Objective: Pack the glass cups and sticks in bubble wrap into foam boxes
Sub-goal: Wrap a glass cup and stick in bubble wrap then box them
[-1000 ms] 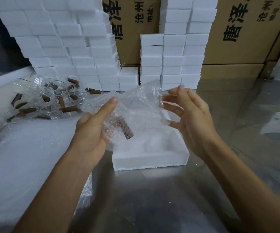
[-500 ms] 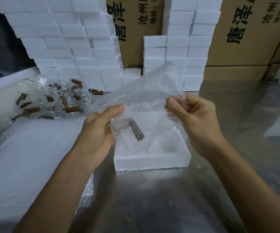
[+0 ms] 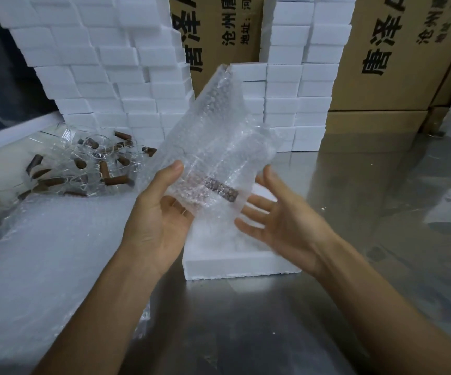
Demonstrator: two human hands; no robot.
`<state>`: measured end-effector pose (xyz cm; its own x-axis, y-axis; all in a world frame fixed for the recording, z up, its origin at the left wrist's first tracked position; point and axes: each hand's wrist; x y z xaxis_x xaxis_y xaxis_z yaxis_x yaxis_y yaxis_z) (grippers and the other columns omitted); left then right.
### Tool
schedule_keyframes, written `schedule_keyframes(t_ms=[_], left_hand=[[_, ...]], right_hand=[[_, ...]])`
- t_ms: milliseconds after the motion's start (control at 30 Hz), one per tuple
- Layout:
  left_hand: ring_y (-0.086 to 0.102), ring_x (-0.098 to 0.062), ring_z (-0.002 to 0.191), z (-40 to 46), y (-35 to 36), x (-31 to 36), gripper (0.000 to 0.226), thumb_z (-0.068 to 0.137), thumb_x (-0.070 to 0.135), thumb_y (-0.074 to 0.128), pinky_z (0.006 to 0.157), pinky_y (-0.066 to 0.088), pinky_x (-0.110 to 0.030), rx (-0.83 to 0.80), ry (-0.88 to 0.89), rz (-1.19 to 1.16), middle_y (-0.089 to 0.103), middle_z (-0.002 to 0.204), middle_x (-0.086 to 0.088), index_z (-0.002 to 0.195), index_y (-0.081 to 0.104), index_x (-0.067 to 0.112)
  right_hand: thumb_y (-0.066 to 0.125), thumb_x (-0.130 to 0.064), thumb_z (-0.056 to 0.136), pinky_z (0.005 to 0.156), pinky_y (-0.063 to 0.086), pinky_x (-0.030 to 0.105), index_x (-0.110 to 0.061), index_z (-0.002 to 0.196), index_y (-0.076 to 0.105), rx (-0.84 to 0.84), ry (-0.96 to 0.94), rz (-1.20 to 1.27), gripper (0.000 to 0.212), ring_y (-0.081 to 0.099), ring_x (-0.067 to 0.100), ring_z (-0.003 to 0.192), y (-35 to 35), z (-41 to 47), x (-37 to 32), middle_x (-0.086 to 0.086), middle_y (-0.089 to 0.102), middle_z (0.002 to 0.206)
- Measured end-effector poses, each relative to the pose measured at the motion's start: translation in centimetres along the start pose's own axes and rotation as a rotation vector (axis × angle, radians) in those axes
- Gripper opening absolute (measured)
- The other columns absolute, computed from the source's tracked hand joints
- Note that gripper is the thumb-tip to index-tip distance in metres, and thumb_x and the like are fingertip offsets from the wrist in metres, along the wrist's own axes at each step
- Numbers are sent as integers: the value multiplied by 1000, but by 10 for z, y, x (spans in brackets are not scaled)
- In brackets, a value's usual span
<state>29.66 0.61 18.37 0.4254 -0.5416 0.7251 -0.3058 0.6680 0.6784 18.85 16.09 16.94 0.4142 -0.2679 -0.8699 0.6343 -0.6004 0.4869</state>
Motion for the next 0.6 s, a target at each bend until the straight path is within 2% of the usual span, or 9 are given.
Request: schedule_keyframes(t_ms=[67, 133, 200, 300, 367, 467, 533, 600], left_hand=[[64, -23, 111, -1, 1, -3, 48, 76, 23, 74, 99, 49, -38, 21, -5, 79, 68, 121, -7, 123, 66, 15], [66, -23, 112, -3, 2, -6, 55, 73, 25, 75, 94, 53, -37, 28, -10, 171, 69, 122, -7, 126, 64, 15], [68, -23, 110, -3, 2, -8, 59, 72, 26, 76, 91, 56, -36, 7, -7, 232, 70, 121, -7, 128, 63, 16], [69, -23, 106, -4, 2, -10, 65, 64, 30, 82, 94, 53, -38, -3, -8, 310, 72, 117, -5, 125, 64, 18], [71, -22, 101, -4, 2, -12, 73, 57, 34, 85, 88, 55, -35, -13, -12, 342, 73, 114, -6, 124, 63, 14], [71, -24, 101, -4, 1, -13, 77, 57, 33, 87, 77, 57, -28, -47, -18, 385, 73, 114, -7, 126, 60, 10], [70, -25, 105, -4, 0, -12, 74, 62, 33, 90, 78, 58, -29, -85, -27, 421, 72, 117, -7, 126, 60, 11], [69, -25, 110, -4, -2, -11, 69, 65, 37, 88, 84, 59, -36, -139, -38, 453, 71, 120, -6, 125, 63, 14]], right_hand=[[85, -49, 64, 85, 58, 35, -17, 118, 67, -49, -12, -62, 65, 71, 22, 106, 9, 2, 9, 8, 70, 123], [83, -39, 68, 90, 55, 38, -16, 107, 73, 27, -94, -85, 46, 71, 22, 99, 13, 2, 11, 6, 74, 112], [80, -29, 74, 91, 54, 39, -14, 101, 72, 115, -161, -75, 31, 72, 23, 97, 12, 2, 10, 8, 76, 106], [75, -12, 84, 76, 60, 35, -8, 97, 70, 161, -249, 10, 15, 75, 25, 90, 11, 1, 5, 12, 76, 96], [73, -6, 85, 68, 61, 32, -6, 95, 68, 199, -335, 19, 11, 75, 24, 80, 11, 0, 4, 13, 75, 88], [74, -7, 86, 75, 61, 40, -8, 90, 67, 253, -455, -67, 8, 74, 24, 77, 12, -1, 3, 10, 74, 82], [76, -8, 85, 80, 59, 47, -10, 86, 66, 263, -510, -118, 10, 71, 24, 77, 11, -2, 2, 8, 73, 79], [77, -9, 84, 82, 57, 55, -11, 84, 66, 261, -549, -156, 12, 68, 25, 76, 10, -2, 1, 8, 71, 77]])
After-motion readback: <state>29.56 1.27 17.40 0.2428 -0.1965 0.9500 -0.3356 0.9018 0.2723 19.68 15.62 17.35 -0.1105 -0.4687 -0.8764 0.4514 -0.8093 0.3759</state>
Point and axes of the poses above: each hand's wrist, its own z-axis towards the middle knuckle, its own y-axis out of the palm, x = y × z
